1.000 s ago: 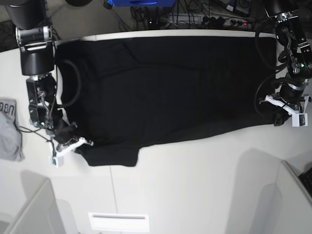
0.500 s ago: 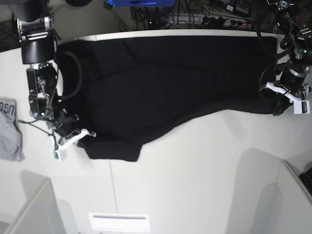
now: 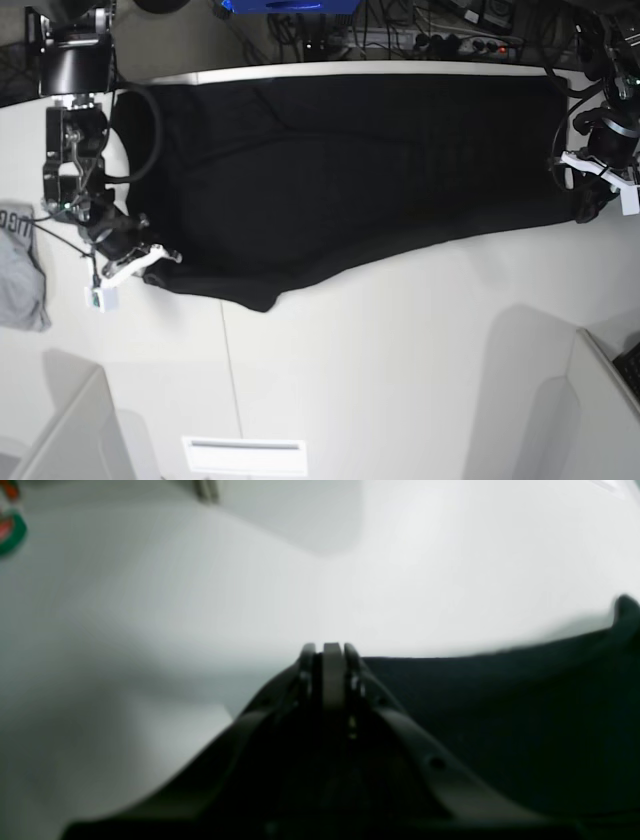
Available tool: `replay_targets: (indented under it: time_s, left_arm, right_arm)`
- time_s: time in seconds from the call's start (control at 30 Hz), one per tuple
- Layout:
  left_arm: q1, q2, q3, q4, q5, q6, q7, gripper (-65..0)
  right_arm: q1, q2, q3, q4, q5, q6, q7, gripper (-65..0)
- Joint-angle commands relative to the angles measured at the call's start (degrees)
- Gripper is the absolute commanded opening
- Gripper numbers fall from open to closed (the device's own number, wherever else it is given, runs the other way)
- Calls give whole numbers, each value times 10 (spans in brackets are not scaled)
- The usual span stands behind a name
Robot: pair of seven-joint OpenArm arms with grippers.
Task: Fold the T-shirt properly
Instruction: 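Lift the hem with both grippers and fold it toward the collar edge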
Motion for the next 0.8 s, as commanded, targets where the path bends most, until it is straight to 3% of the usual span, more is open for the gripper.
replay_targets:
  time_s: [0.0,0.33,0.53,0.77]
  left_arm:
    - [5,-10,-13,9,-6,1,-14,-650]
    - [32,-11,-41,13,-8,0,-14,-650]
    - [65,-14,-43,18,-78,0,-14,-650]
    - [86,-14,-43,20,-81,0,-15,-650]
  right_arm:
    - [7,9,14,21,4,2,7,-650]
    - [-48,8,67,101,5,2,-41,-650]
    - [-88,7,89,146,6,2,-57,-650]
    - [-133,7,89,191,7,2,-56,-650]
